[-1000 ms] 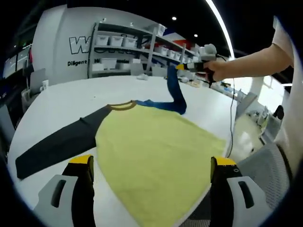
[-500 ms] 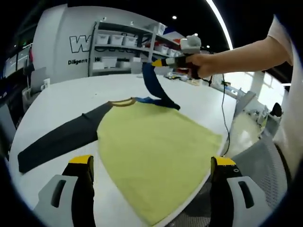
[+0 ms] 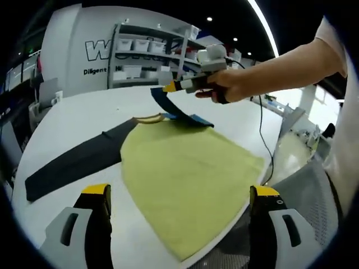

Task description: Fold the garment on the visible template until the final outline fits inside the template.

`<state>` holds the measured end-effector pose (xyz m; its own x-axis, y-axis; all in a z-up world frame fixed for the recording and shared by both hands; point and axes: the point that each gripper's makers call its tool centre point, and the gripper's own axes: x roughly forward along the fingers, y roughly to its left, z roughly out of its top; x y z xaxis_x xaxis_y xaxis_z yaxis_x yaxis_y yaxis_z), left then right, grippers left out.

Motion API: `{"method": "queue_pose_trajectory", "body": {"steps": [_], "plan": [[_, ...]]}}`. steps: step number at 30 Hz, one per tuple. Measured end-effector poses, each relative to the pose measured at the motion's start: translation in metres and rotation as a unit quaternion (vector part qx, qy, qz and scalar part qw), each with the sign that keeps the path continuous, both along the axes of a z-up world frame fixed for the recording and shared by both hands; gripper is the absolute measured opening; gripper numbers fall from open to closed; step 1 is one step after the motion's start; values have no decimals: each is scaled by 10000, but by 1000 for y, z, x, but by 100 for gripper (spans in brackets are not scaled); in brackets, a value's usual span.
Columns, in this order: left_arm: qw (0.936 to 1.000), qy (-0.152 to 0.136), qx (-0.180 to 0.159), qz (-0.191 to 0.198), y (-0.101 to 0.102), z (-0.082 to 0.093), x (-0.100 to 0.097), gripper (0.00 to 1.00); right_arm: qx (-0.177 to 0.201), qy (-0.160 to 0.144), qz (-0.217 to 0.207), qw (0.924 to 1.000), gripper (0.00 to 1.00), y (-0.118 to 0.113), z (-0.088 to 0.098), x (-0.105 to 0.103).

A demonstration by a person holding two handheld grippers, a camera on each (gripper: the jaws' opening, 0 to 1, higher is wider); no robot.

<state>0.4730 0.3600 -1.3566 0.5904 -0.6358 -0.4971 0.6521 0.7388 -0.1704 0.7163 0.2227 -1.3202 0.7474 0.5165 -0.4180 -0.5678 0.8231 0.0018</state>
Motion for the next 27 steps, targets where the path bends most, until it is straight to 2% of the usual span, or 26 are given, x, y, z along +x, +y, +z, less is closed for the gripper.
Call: {"method": "queue_pose_trajectory", "body": {"steps": [9, 18, 23, 27], "plan": [[9999, 65, 78, 65, 9, -1, 1, 99, -171, 286, 295, 9990, 0, 32, -33, -10], [9998, 131, 78, 126, 12, -5, 4, 99, -211, 471, 675, 9964, 0, 67, -55, -25], [9997, 163, 57, 180, 14, -7, 4, 99, -435, 611, 885, 9933, 0, 75, -73, -36], [9996, 168, 57, 220, 17, -7, 4, 99, -473, 682, 914, 9923, 0, 80, -83, -39]]}}
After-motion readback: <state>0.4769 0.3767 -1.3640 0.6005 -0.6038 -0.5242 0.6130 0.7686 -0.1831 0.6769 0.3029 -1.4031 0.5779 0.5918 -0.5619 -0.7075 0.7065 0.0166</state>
